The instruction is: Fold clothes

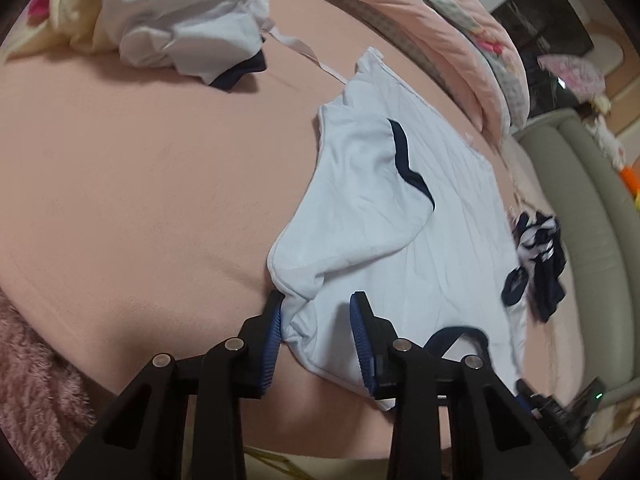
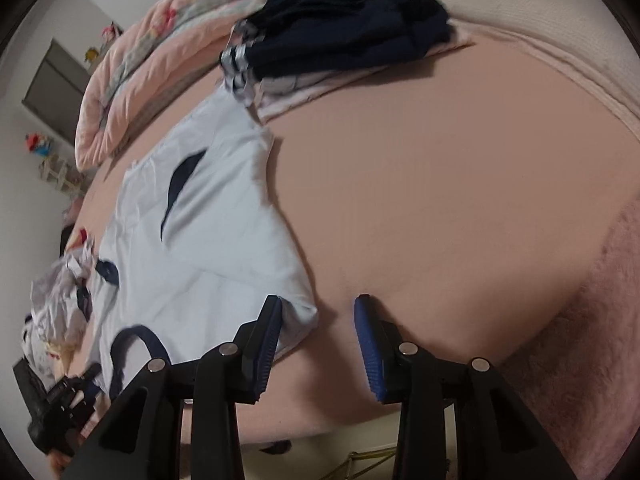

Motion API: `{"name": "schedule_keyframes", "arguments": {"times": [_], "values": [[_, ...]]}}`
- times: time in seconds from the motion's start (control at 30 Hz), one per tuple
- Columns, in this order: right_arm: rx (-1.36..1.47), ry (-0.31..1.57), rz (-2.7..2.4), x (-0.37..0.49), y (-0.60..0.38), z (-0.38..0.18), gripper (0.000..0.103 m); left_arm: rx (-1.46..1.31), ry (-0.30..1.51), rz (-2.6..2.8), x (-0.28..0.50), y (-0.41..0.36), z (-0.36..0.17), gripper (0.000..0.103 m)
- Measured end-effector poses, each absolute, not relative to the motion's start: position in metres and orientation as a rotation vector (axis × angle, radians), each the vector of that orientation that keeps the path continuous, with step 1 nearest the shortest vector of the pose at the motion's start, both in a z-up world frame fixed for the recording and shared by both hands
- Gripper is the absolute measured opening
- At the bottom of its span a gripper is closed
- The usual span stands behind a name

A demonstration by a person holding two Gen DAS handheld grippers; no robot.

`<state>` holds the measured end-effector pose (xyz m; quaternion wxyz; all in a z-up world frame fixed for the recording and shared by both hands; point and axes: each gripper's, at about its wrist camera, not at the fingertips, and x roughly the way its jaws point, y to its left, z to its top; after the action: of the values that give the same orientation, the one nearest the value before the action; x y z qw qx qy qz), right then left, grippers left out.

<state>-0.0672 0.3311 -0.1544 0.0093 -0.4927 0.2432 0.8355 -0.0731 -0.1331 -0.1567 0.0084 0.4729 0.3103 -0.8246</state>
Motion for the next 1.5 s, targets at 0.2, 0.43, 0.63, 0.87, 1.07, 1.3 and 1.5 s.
{"name": "schedule_keyframes", "arguments": {"times": [0.2, 0.43, 0.63, 0.87, 1.07, 1.3, 1.5], "values": [[-1.495, 0.742, 2.671, -0.072, 0.321, -0.151, 0.040, 1.417, 0.937, -2.594, -0.072, -0.135, -0.151, 0.030], [-1.515, 0.698, 2.672, -0.076, 0.317, -0.154, 0.036, 1.463, 0.769, -2.626, -0.081, -0.119, -0.153, 0.039], [-1.558, 0.641, 2.734, -0.074, 0.298, -0.152, 0.011, 1.531, 0.921, -2.660, -0.081, -0.121, -0.154, 0.004], [-1.574, 0.691, 2.731, -0.088, 0.303, -0.163, 0.008, 1.577, 0.905, -2.660, -0.089, -0.119, -0.162, 0.005], [-1.388, 0.471, 2.773, -0.065, 0.294, -0.130, 0.005, 1.515, 0.839, -2.676, -0.080, -0.121, -0.134, 0.004], [-1.414, 0.513, 2.798, -0.054, 0.289, -0.121, 0.005, 1.516, 0.963, -2.662, -0.067, -0.141, -0.129, 0.003], [-1.586, 0.921, 2.620, -0.063, 0.321, -0.161, 0.009, 1.591, 1.223, -2.519, -0.066, -0.150, -0.159, 0.005]]}}
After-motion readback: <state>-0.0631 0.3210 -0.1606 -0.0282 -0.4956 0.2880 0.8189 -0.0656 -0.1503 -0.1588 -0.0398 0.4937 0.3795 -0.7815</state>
